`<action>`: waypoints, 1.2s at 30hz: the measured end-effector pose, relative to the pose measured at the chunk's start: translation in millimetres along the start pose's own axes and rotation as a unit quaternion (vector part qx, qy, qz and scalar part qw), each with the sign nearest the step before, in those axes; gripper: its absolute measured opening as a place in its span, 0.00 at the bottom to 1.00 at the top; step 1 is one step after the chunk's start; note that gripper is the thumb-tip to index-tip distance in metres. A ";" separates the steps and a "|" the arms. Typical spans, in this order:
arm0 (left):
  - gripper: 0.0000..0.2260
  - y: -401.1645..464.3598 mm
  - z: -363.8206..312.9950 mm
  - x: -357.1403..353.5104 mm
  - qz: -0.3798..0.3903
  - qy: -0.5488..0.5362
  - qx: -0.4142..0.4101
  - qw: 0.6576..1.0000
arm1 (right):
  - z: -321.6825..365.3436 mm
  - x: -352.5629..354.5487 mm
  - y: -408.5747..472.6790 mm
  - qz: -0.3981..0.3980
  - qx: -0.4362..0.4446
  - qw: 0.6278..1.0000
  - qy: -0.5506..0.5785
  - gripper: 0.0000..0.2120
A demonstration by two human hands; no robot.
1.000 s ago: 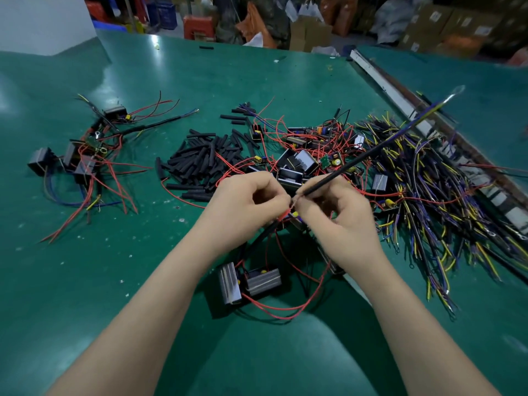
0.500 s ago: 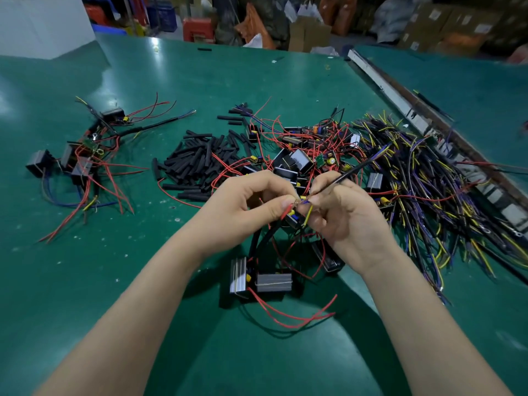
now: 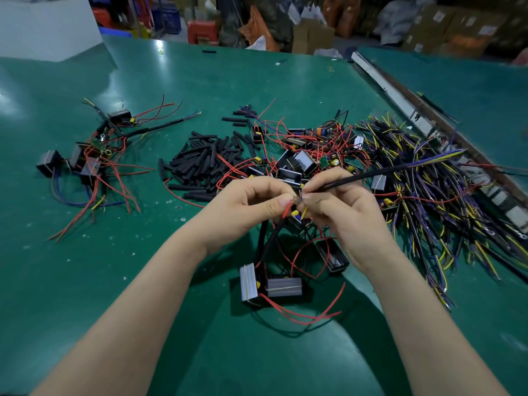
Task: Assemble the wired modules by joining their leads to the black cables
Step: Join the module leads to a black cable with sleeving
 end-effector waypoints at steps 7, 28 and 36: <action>0.06 3.3 6.0 5.9 -0.037 0.003 0.040 0.999 | -3.0 1.1 -3.0 -0.006 0.090 0.977 -0.194 0.08; 0.05 3.6 4.5 -2.1 -0.247 0.152 -0.066 0.955 | -10.3 -2.5 -3.3 -0.097 -0.033 0.993 -0.064 0.06; 0.03 4.5 6.0 3.0 -0.119 0.073 0.056 0.989 | -7.8 12.0 1.5 -0.159 -0.026 0.986 0.044 0.07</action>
Point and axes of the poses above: each hand's wrist, its own y-axis towards the middle knuckle, its own x-axis out of the back of the hand, z = x × y, the point moved 2 cm from there along y, towards the middle knuckle, and after that the axes turned 14 degrees about x, right-handed, at the moved point
